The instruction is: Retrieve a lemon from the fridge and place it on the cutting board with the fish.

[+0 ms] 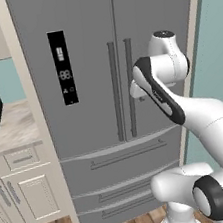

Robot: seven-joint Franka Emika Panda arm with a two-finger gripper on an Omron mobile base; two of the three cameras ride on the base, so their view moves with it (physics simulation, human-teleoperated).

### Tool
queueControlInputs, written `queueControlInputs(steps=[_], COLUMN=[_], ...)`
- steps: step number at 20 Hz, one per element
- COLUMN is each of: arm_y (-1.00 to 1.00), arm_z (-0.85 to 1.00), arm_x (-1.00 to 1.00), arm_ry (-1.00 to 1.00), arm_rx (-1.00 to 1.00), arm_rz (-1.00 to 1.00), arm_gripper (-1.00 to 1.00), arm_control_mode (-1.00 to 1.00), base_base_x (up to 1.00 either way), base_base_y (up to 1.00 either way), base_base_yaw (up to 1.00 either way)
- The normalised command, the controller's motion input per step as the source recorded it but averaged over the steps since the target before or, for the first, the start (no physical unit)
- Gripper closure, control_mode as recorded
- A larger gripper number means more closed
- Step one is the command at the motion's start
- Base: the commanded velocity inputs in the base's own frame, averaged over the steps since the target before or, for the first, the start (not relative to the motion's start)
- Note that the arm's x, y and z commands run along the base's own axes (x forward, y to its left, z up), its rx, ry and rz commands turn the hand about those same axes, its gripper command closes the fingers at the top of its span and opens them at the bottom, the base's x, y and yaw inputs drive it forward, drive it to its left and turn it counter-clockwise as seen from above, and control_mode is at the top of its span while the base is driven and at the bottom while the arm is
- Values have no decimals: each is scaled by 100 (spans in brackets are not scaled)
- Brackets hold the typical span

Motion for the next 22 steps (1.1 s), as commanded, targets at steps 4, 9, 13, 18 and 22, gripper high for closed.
queueControlInputs(steps=[4,9,13,18,22], arm_y=[-25,-7,6,1,7], arm_z=[-12,-2,0,0,-1], arm_x=[67,78,57,48,26], arm_ry=[-14,-26,-23,-12,-4], arm_rx=[0,0,0,0,0], arm_rz=[10,11,0,-2,-8], arm_gripper=[-100,-100,-100,-100,-100], arm_control_mode=[-100,-100,-100,-100,-100], base_base_x=[0,0,0,0,0], base_base_y=[0,0,0,0,0], base_base_yaw=[0,0,0,0,0])
